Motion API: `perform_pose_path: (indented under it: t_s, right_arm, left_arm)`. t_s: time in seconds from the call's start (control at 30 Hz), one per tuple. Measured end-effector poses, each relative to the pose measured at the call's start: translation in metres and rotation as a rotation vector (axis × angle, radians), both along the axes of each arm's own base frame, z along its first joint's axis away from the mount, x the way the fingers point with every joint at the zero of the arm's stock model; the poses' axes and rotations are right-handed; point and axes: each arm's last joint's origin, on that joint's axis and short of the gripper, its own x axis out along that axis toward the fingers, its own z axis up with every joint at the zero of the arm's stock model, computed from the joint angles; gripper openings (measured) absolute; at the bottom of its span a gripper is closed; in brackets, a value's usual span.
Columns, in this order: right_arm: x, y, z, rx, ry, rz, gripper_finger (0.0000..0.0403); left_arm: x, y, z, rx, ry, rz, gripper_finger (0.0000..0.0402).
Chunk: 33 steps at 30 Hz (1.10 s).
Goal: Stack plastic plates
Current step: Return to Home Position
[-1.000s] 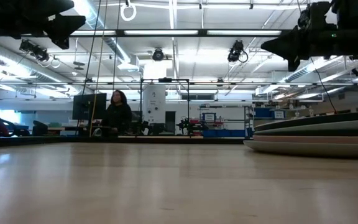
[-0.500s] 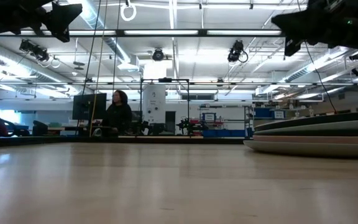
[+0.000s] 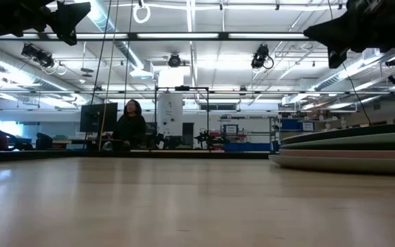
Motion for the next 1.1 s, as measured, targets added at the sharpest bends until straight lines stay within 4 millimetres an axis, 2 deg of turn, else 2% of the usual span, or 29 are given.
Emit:
perform_pose_path:
  t_s: [0.27, 0.47, 0.73, 0.9, 1.1]
  right_arm:
    - [-0.008, 0.006, -0.001, -0.061, 0.019, 0.009, 0.0000]
    - [-0.021, 0.003, 0.001, -0.044, -0.017, 0.165, 0.0000]
    - [-0.026, -0.012, 0.000, -0.006, -0.014, 0.025, 0.0000]
    - [-0.028, -0.012, 0.003, -0.016, -0.052, -0.023, 0.0000]
    - [-0.031, -0.008, -0.007, -0.027, -0.073, -0.028, 0.0000]
  left_arm:
    - [0.000, 0.000, 0.000, 0.023, -0.002, 0.006, 0.0233]
    - [0.000, 0.000, 0.001, 0.025, -0.017, 0.007, 0.0233]
    - [-0.001, 0.000, 0.005, 0.005, -0.056, 0.002, 0.0233]
    - [-0.001, 0.000, 0.004, 0.002, -0.046, 0.001, 0.0233]
    - [0.001, 0.002, -0.003, 0.034, 0.034, 0.065, 0.0233]
